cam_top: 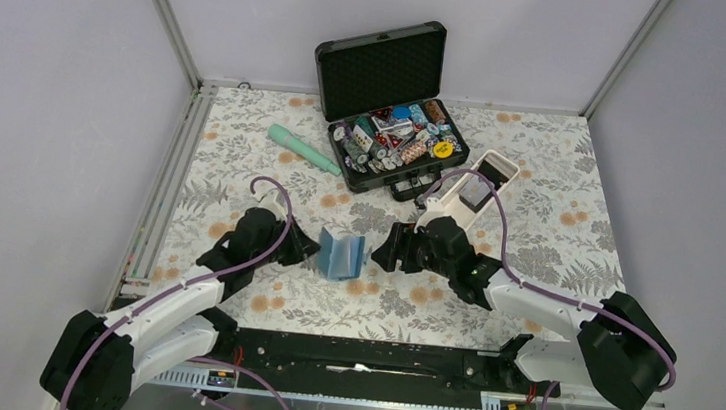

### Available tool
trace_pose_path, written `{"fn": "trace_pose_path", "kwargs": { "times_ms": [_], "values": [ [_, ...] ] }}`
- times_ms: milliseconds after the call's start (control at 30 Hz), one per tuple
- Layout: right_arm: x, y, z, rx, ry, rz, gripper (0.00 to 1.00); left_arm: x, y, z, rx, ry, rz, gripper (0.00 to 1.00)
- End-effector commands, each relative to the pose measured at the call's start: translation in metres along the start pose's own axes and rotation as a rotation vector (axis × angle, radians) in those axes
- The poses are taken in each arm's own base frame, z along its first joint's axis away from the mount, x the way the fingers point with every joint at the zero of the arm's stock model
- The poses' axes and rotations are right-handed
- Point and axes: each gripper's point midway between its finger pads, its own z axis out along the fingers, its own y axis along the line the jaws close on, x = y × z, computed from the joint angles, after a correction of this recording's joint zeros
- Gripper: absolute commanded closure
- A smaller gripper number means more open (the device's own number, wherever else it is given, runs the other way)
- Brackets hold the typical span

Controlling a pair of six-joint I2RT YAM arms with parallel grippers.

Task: Put the credit cards into the card holder
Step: Open the card holder at the center of the board.

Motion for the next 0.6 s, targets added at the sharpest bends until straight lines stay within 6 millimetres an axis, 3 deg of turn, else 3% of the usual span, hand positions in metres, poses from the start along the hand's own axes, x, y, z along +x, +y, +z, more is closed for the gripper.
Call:
{"fn": "trace_pose_path", "kwargs": {
  "times_ms": [0,67,267,567],
  "values": [
    [0.000,-0.013,0.007,0.061,-0.001,-0.001,0.27,-0.004,0.014,-0.001,-0.092,-0.003,0.051,0.98],
    [0.004,-0.014,0.009,0.066,0.015,0.006,0.26,-0.005,0.013,-0.002,-0.091,-0.001,0.056,0.97],
    [0.001,0.009,0.011,-0.053,0.008,0.039,0.25,-0.008,0.007,-0.002,-0.071,-0.007,0.056,0.97],
    [0.021,-0.022,0.026,0.076,0.071,0.054,0.33,-0.010,0.009,-0.003,-0.084,-0.011,0.069,0.99]
  ]
}}
